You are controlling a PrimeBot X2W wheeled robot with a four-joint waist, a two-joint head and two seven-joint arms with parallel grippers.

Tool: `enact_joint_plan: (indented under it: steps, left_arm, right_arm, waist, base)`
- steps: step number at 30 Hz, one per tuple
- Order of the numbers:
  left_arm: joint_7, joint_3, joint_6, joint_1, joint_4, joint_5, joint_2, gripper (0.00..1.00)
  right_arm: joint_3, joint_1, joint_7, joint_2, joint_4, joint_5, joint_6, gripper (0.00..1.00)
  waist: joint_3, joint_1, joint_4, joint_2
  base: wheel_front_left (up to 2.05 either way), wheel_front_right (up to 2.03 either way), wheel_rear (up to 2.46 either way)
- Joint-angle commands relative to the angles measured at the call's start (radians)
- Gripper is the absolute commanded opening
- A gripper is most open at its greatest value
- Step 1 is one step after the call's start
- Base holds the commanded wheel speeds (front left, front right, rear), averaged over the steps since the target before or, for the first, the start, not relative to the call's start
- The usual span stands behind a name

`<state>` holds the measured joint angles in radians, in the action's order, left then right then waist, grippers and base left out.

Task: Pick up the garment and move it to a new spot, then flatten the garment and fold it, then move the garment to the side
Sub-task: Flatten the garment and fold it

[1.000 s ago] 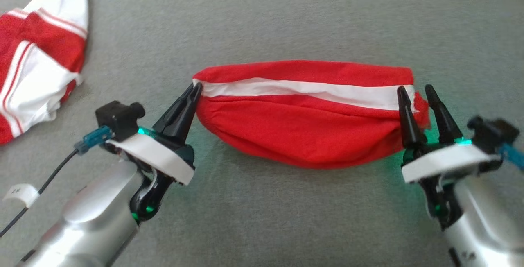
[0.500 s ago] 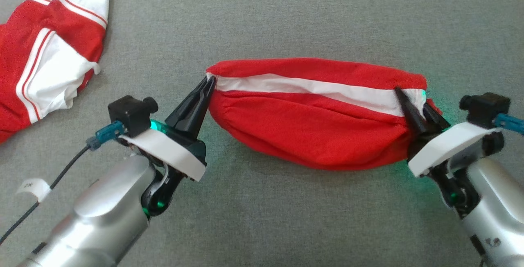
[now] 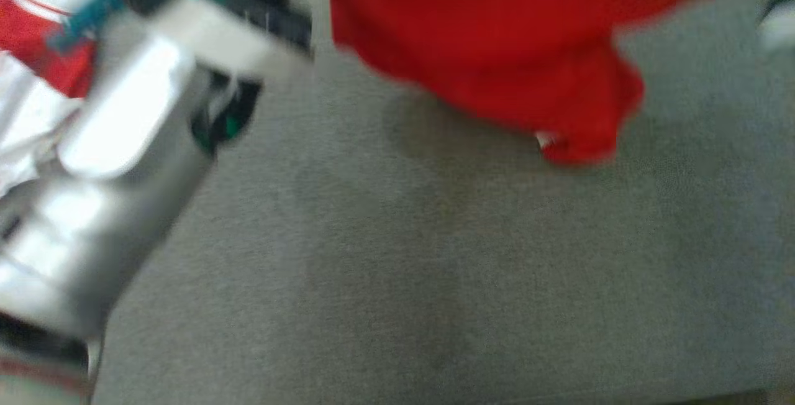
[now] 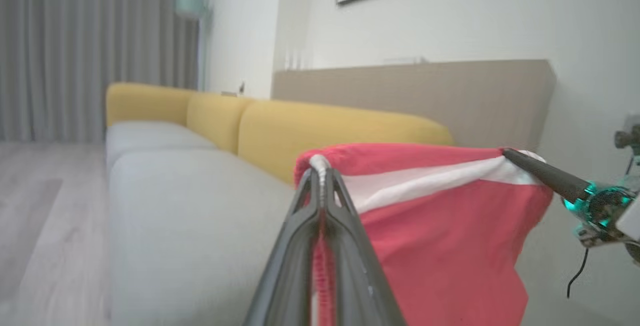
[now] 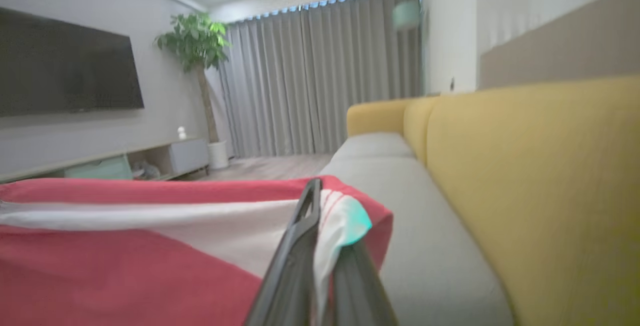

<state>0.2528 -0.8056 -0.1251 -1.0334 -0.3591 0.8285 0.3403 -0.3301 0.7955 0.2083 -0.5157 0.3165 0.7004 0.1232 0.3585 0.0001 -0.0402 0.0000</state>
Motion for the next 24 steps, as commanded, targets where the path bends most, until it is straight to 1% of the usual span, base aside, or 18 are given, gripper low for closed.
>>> enact_joint_plan:
  steps: [1, 4, 6, 9, 11, 12, 13, 16, 20, 23, 24]
  left_arm:
    - [0.009, 0.056, -0.005, -0.091, 0.021, -0.027, 0.021, 0.0]
    - [0.009, 0.109, -0.005, -0.209, 0.029, -0.089, -0.02, 0.0]
    - [0.009, 0.137, -0.005, -0.253, 0.044, -0.121, -0.042, 0.0]
    - [0.009, 0.169, -0.005, -0.251, 0.073, -0.142, -0.062, 0.0]
    - [0.009, 0.18, -0.005, -0.204, 0.096, -0.142, -0.06, 0.0]
    - [0.009, 0.18, -0.005, -0.169, 0.107, -0.145, -0.054, 0.0]
    - [0.009, 0.169, -0.006, -0.082, 0.133, -0.15, -0.038, 0.0]
    - [0.009, 0.155, -0.006, 0.09, 0.168, -0.141, -0.02, 0.0]
    - [0.009, 0.136, -0.006, 0.329, 0.194, -0.144, -0.014, 0.0]
    - [0.009, 0.131, -0.006, 0.487, 0.213, -0.131, -0.024, 0.0]
    - [0.009, 0.131, -0.006, 0.487, 0.213, -0.131, -0.024, 0.0]
  right_arm:
    - [0.01, 0.039, 0.012, -0.029, -0.021, -0.01, 0.008, 0.0]
    - [0.058, 0.163, 0.029, -0.053, -0.019, -0.036, 0.008, 0.0]
    - [0.081, 0.214, 0.036, -0.058, -0.036, -0.043, 0.008, 0.0]
    - [0.116, 0.225, 0.044, -0.064, -0.069, -0.04, 0.008, 0.0]
    - [0.143, 0.187, 0.047, -0.063, -0.095, -0.028, 0.008, 0.0]
    - [0.149, 0.153, 0.048, -0.063, -0.112, -0.023, 0.008, 0.0]
    - [0.146, 0.065, 0.049, -0.073, -0.144, -0.031, 0.008, 0.0]
    - [0.154, -0.107, 0.046, -0.066, -0.186, -0.029, 0.008, 0.0]
    - [0.173, -0.363, 0.026, -0.04, -0.254, -0.017, 0.008, 0.0]
    - [0.177, -0.539, -0.004, -0.027, -0.314, -0.002, 0.008, 0.0]
    - [0.177, -0.539, -0.004, -0.027, -0.314, -0.002, 0.008, 0.0]
  waist:
    - [0.044, -0.0001, -0.041, 0.0]
    - [0.079, -0.0001, -0.062, 0.0]
    - [0.095, -0.0001, -0.071, 0.0]
    - [0.105, -0.0001, -0.077, 0.0]
    - [0.106, -0.0001, -0.074, 0.0]
    - [0.106, -0.0001, -0.072, 0.0]
    - [0.104, -0.0001, -0.066, 0.0]
    - [0.086, -0.0001, -0.051, 0.0]
    - [0.057, -0.0001, -0.037, 0.0]
    - [0.032, -0.0001, -0.034, 0.0]
    - [0.032, -0.0001, -0.034, 0.0]
  base:
    - [0.0, 0.0, 0.0]
    - [0.0, 0.0, 0.0]
    - [0.0, 0.0, 0.0]
    - [0.0, 0.0, 0.0]
    - [0.0, 0.0, 0.0]
    - [0.0, 0.0, 0.0]
    - [0.0, 0.0, 0.0]
    - [0.0, 0.0, 0.0]
    - [0.0, 0.0, 0.0]
    - [0.0, 0.0, 0.0]
    - [0.0, 0.0, 0.0]
